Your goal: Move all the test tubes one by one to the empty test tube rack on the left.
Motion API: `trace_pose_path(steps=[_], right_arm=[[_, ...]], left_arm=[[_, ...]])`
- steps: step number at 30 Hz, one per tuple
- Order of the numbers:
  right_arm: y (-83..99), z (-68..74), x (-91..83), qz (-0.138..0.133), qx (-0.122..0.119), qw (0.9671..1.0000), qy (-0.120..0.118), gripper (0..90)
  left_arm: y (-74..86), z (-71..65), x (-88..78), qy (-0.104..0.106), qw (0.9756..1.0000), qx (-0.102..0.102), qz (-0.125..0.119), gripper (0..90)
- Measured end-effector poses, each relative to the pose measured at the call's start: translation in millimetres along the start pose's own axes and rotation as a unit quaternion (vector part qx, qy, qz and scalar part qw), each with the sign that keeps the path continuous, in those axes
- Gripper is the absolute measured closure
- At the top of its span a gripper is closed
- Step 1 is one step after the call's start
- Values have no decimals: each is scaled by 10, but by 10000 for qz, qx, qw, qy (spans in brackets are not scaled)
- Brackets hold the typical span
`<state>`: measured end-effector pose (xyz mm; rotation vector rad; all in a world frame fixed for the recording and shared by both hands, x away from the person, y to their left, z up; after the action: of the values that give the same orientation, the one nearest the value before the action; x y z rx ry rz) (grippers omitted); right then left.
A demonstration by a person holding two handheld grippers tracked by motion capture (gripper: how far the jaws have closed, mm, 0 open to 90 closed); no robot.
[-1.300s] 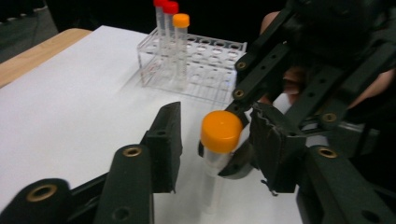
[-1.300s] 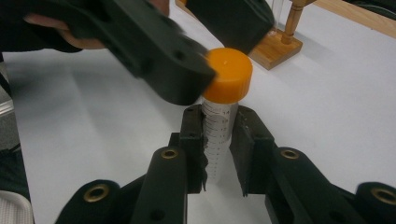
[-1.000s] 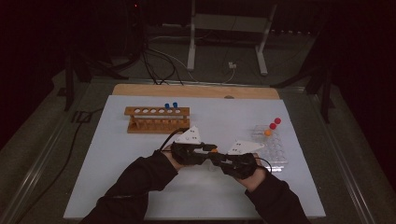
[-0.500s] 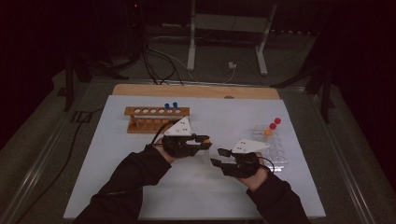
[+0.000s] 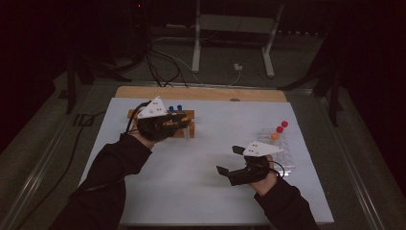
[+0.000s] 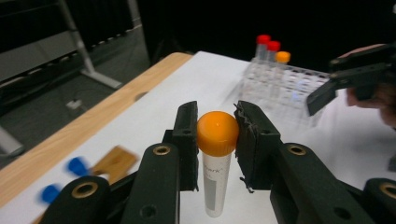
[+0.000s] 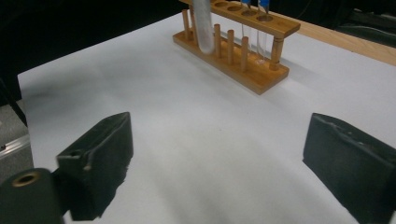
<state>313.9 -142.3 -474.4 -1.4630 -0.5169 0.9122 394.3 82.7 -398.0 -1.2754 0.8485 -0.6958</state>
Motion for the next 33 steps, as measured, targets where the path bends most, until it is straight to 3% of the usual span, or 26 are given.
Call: trace_pose_path(steps=[3,9,13,16,20,26,33], right_arm=[[-10,-3,-16,-56,67,9999,-88,0],[-28,2,-31,-107,75,9999,-109,0],[-30,-11,-38,-120,77,9999,-85,0],[-27,-19,-41,-142,85,9998,-93,0],[-1,-31,-35,-98,122,9998,-115,0],[-4,-31,-37,-114,122,9998,-120,0],[15,-56,-54,-104,160,9998,-110,0]], left_arm=[[-8,136,-78,-188,9998,18,52,720],[-5,418,-177,-567,9984,52,68,720],[10,622,-176,-875,9962,8,-19,720],[49,744,-129,-1106,9938,35,49,721],[99,855,-68,-1295,9915,89,95,720],[218,1015,29,-1594,9872,-40,37,720],[419,1065,118,-1653,9859,-152,197,721]])
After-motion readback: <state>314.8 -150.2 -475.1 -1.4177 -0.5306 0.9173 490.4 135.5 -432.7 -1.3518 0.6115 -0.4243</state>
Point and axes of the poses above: each handheld gripper's, and its own axes: x roughly forward along the jaws, y roughly out of its underside, z roughly to its left, the point moved 7 cm from there along x, roughly forward along the jaws, and after that the axes turned 15 degrees about -z, right-handed, at the moved point
